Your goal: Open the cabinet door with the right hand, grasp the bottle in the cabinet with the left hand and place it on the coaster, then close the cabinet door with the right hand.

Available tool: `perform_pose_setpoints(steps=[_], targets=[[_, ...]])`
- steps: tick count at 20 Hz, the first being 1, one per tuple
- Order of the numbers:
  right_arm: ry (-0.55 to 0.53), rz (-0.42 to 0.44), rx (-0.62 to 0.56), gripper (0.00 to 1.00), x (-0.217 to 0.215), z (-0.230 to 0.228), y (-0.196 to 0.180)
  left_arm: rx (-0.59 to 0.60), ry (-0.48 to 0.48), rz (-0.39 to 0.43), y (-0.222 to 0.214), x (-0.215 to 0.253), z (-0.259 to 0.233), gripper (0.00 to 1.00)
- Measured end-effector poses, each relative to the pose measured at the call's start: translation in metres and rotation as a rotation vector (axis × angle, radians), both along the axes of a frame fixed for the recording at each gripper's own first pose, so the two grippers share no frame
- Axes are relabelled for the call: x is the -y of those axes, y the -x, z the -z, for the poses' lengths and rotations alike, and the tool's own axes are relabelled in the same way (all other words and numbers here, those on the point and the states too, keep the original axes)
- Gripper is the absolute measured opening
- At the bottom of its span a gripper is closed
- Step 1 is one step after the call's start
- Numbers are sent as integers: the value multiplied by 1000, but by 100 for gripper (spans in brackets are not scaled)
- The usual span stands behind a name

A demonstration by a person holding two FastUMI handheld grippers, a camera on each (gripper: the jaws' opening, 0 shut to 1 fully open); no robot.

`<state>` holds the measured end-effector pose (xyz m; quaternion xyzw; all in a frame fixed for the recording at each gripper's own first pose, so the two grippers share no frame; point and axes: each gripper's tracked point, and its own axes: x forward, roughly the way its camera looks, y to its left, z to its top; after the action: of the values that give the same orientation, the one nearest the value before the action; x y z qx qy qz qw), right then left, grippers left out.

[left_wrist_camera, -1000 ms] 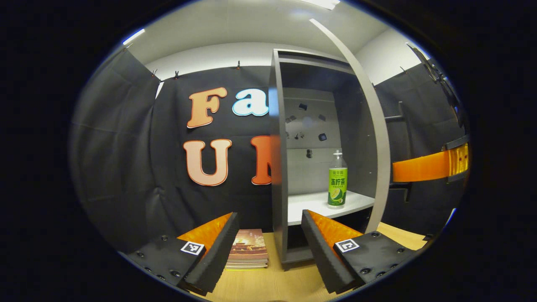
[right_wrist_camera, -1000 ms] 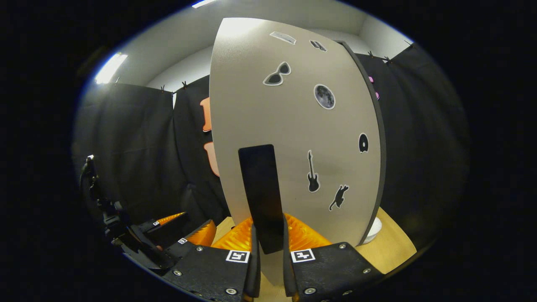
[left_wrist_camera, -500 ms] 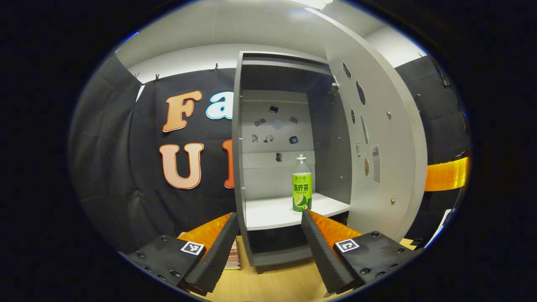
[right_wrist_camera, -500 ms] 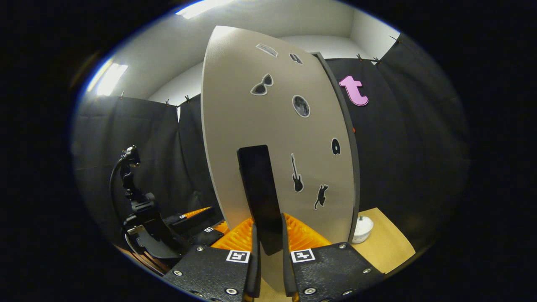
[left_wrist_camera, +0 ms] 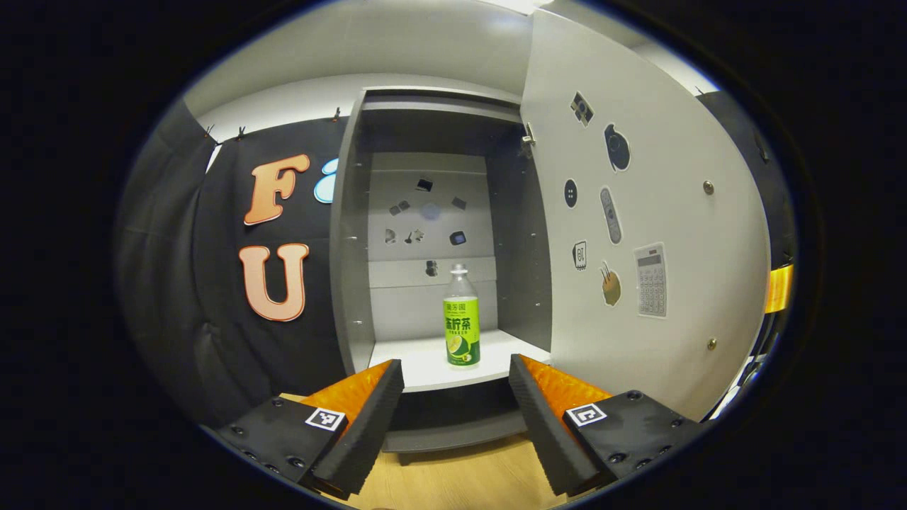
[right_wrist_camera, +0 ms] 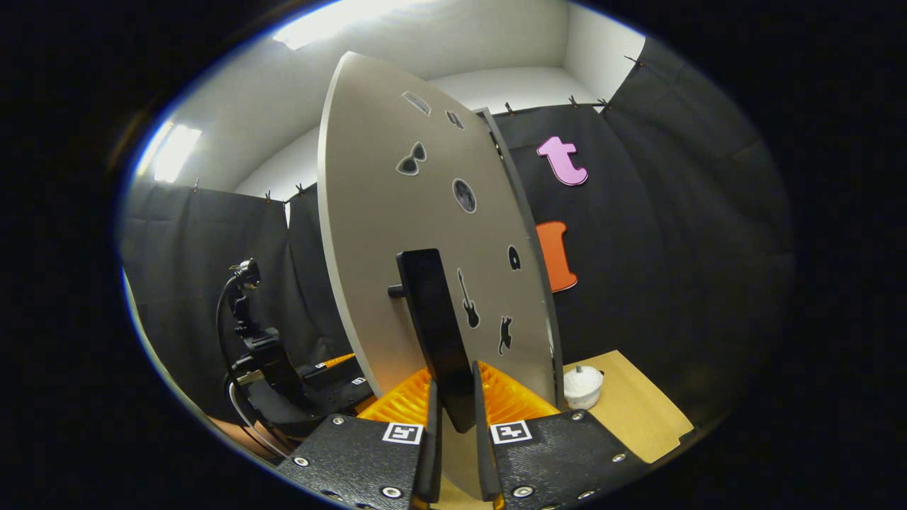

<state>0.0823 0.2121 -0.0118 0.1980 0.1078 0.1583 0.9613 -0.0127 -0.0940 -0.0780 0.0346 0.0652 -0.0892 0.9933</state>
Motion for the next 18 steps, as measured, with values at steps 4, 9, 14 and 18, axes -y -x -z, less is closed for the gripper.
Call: perform_pose_setpoints(steps=[4,9,14,18], targets=[[-30,19,7,20,8,-2,-1,14,-14,8,-8,11,-3,96],[-34,55,7,20,19,-1,-4,16,-30,6,-16,19,-2,99],[-39,140,2,20,37,0,-9,25,-48,2,-28,25,-2,96],[-47,157,0,14,42,1,-9,24,-52,11,-36,35,0,98]])
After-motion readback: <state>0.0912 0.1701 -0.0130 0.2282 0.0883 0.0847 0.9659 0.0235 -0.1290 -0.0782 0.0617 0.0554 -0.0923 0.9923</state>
